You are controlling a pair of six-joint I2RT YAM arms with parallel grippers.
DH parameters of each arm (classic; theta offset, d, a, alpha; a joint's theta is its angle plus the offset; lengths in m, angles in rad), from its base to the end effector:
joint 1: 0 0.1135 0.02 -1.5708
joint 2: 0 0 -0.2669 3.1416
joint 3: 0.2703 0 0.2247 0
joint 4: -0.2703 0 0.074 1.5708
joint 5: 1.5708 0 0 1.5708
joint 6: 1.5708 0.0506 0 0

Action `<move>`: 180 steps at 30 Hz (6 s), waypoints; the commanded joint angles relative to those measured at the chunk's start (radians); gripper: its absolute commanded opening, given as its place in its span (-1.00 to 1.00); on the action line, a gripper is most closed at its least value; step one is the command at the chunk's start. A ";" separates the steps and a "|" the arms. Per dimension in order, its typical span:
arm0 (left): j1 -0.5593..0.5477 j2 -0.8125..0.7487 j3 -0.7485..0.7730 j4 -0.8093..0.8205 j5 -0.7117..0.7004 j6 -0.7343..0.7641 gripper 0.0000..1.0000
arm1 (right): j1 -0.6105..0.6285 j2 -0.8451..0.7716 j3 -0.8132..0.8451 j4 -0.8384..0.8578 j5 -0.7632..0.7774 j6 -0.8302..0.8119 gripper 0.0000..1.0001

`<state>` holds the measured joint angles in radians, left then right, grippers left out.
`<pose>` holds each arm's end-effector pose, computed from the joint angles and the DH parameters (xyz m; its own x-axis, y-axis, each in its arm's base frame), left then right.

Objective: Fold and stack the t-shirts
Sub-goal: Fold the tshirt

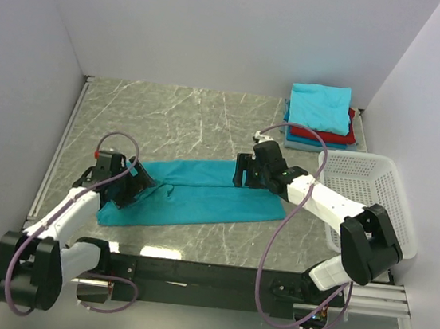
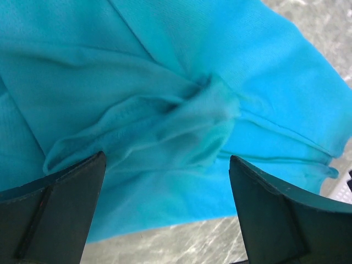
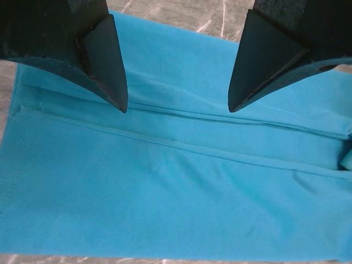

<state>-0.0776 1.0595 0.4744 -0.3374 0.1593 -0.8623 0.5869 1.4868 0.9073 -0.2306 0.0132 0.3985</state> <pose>0.1768 -0.0218 0.1779 -0.6478 -0.7016 -0.2969 -0.4915 0.6826 -0.5408 0.2481 0.1642 0.2208 -0.7678 -0.0447 -0.6391 -0.2693 0.9277 0.2587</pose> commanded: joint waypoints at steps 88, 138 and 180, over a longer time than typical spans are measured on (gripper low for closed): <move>0.272 0.330 0.227 0.172 0.059 0.054 0.93 | 0.399 0.195 0.171 0.390 -0.566 -0.291 0.48; -0.073 1.224 1.155 0.276 0.141 0.023 0.99 | 0.342 -0.034 -0.232 0.097 -0.117 0.258 0.88; -0.275 0.303 0.526 0.280 0.171 0.137 0.99 | 0.298 -0.560 -0.230 -0.176 0.446 0.477 1.00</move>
<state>-0.3431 1.4250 1.2190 -0.0620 0.3832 -0.6720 0.9230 1.0008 0.7616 -0.4316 0.4625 0.8196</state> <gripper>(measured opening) 0.994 0.997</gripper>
